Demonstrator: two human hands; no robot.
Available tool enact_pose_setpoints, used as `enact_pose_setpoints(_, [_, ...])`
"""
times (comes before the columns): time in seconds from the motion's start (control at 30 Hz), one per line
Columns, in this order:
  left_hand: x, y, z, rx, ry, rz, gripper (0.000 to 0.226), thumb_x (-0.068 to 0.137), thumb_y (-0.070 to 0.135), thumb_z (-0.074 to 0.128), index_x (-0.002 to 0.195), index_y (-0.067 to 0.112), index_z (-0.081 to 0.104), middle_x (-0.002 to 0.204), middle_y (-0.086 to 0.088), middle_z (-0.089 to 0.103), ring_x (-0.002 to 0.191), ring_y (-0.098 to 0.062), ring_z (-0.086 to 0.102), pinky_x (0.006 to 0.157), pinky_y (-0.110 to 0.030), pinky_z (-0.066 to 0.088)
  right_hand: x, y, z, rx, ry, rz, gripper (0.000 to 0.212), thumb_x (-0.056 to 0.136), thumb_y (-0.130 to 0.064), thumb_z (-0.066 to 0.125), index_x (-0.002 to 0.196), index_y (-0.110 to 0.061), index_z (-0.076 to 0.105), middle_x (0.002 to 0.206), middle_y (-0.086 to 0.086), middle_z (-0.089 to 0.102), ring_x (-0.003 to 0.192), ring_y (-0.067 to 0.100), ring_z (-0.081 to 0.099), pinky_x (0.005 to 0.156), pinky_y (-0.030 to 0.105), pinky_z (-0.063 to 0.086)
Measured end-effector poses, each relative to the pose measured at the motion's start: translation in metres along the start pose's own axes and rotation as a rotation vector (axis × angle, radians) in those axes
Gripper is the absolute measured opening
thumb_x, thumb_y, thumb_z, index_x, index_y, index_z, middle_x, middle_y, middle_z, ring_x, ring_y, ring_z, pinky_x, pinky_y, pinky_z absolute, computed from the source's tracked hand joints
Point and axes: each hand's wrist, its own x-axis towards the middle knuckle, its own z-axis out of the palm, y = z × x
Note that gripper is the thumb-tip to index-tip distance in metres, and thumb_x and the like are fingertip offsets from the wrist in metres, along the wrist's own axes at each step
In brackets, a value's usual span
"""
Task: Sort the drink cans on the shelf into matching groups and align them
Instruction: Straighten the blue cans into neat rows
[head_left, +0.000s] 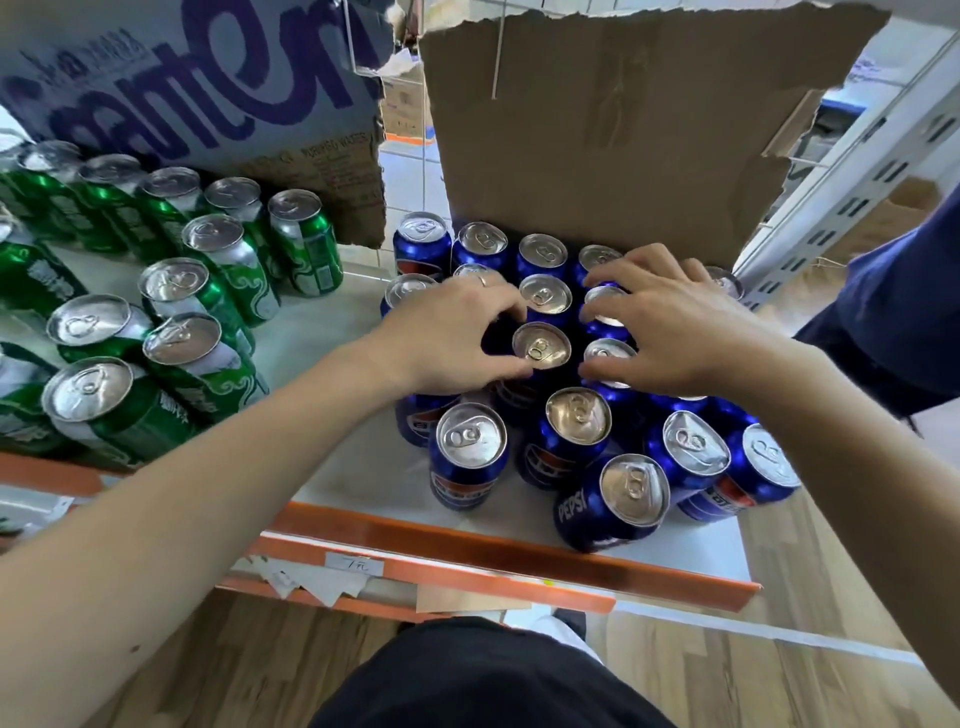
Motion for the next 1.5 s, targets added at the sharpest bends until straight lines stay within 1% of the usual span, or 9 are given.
enact_pose_setpoints(0.23, [-0.043, -0.039, -0.021, 0.08, 0.141, -0.167, 0.052, 0.076, 0.056, 0.059, 0.112, 0.019, 0.065, 0.116, 0.001, 0.058, 0.105, -0.024, 0.057, 0.091, -0.041, 0.048, 0.018, -0.033, 0.001, 0.181, 0.079, -0.098, 0.039, 0.087, -0.056, 0.058, 0.119, -0.033, 0.064, 0.135, -0.015, 0.05, 0.129, 0.015, 0.032, 0.094, 0.035, 0.026])
enact_pose_setpoints(0.33, [-0.046, -0.05, -0.02, 0.04, 0.215, -0.287, 0.053, 0.082, 0.051, 0.068, 0.124, 0.02, 0.06, 0.125, -0.002, 0.051, 0.114, -0.027, 0.053, 0.098, -0.043, 0.045, 0.03, -0.044, 0.002, 0.175, 0.059, -0.117, 0.042, 0.089, -0.054, 0.059, 0.125, -0.032, 0.061, 0.136, -0.015, 0.049, 0.129, 0.014, 0.032, 0.1, 0.037, 0.03])
enact_pose_setpoints(0.53, [-0.023, -0.048, -0.016, -0.066, 0.144, -0.449, 0.068, 0.087, 0.058, 0.061, 0.146, 0.031, 0.04, 0.142, -0.007, 0.053, 0.131, -0.03, 0.046, 0.101, -0.038, 0.039, 0.043, -0.052, 0.009, 0.123, -0.02, -0.098, 0.046, 0.088, -0.046, 0.063, 0.131, -0.033, 0.055, 0.136, -0.01, 0.052, 0.134, 0.015, 0.034, 0.096, 0.036, 0.031])
enact_pose_setpoints(0.8, [0.001, -0.062, -0.016, 0.01, 0.272, -0.41, 0.047, 0.079, 0.043, 0.078, 0.115, 0.013, 0.07, 0.107, -0.013, 0.061, 0.102, -0.029, 0.057, 0.086, -0.036, 0.046, 0.031, -0.046, 0.015, 0.234, -0.005, -0.075, 0.049, 0.086, -0.046, 0.067, 0.132, -0.033, 0.055, 0.132, -0.013, 0.052, 0.132, 0.011, 0.033, 0.099, 0.038, 0.034])
enact_pose_setpoints(0.9, [0.002, -0.07, -0.014, -0.001, 0.285, -0.351, 0.044, 0.078, 0.034, 0.081, 0.113, 0.01, 0.071, 0.109, -0.013, 0.061, 0.103, -0.03, 0.058, 0.091, -0.039, 0.048, 0.023, -0.044, 0.017, 0.27, 0.011, -0.066, 0.054, 0.087, -0.045, 0.067, 0.138, -0.033, 0.052, 0.136, -0.012, 0.049, 0.131, 0.013, 0.031, 0.105, 0.041, 0.033])
enact_pose_setpoints(1.13, [-0.007, -0.072, -0.017, -0.105, 0.284, -0.399, 0.043, 0.083, 0.035, 0.075, 0.119, 0.013, 0.065, 0.124, -0.01, 0.057, 0.114, -0.024, 0.053, 0.091, -0.022, 0.034, -0.003, -0.035, 0.016, 0.453, 0.101, 0.014, 0.044, 0.09, -0.051, 0.053, 0.127, -0.029, 0.062, 0.133, -0.011, 0.053, 0.126, 0.015, 0.037, 0.108, 0.047, 0.034])
enact_pose_setpoints(1.23, [-0.032, -0.05, -0.017, -0.047, 0.321, -0.317, 0.046, 0.083, 0.045, 0.072, 0.119, 0.017, 0.063, 0.125, -0.005, 0.053, 0.116, -0.024, 0.051, 0.099, -0.032, 0.038, -0.019, -0.028, 0.01, 0.468, 0.108, 0.064, 0.047, 0.084, -0.057, 0.048, 0.114, -0.027, 0.066, 0.115, -0.009, 0.057, 0.114, 0.007, 0.041, 0.098, 0.041, 0.04])
enact_pose_setpoints(1.33, [-0.057, -0.024, -0.008, -0.094, 0.166, -0.233, 0.058, 0.074, 0.066, 0.058, 0.116, 0.026, 0.063, 0.12, 0.004, 0.057, 0.109, -0.016, 0.056, 0.096, -0.035, 0.045, -0.032, -0.031, 0.005, 0.338, 0.085, 0.075, 0.05, 0.083, -0.067, 0.044, 0.104, -0.027, 0.064, 0.1, -0.008, 0.059, 0.096, 0.014, 0.054, 0.075, 0.035, 0.044])
enact_pose_setpoints(1.5, [-0.071, -0.01, 0.007, -0.088, 0.111, -0.292, 0.066, 0.075, 0.069, 0.055, 0.128, 0.03, 0.061, 0.129, 0.007, 0.056, 0.117, -0.014, 0.054, 0.102, -0.036, 0.044, -0.042, -0.051, 0.008, 0.146, 0.08, 0.025, 0.051, 0.084, -0.071, 0.05, 0.11, -0.027, 0.056, 0.105, -0.006, 0.06, 0.096, 0.019, 0.057, 0.054, 0.028, 0.022])
